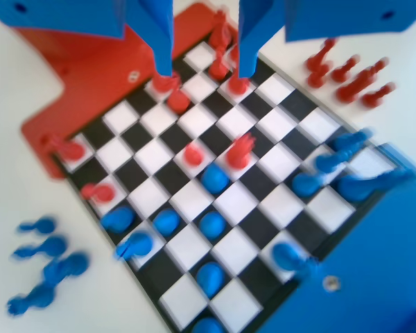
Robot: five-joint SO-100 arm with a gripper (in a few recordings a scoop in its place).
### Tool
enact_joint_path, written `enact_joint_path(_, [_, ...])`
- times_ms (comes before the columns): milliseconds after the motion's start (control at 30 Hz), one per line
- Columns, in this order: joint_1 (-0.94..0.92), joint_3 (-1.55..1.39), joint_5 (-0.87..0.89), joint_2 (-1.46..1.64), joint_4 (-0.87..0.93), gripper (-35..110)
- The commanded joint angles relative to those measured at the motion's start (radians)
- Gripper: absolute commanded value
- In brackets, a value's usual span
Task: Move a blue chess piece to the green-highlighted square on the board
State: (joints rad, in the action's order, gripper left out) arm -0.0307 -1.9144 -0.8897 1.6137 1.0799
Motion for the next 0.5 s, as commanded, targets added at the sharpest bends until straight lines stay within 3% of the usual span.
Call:
enact_joint_path(0, [0.08, -0.078, 0.049, 0.132, -0.044, 12])
enact_joint_path(467, [0.293, -0.084, 0.239, 0.055, -0.064, 11])
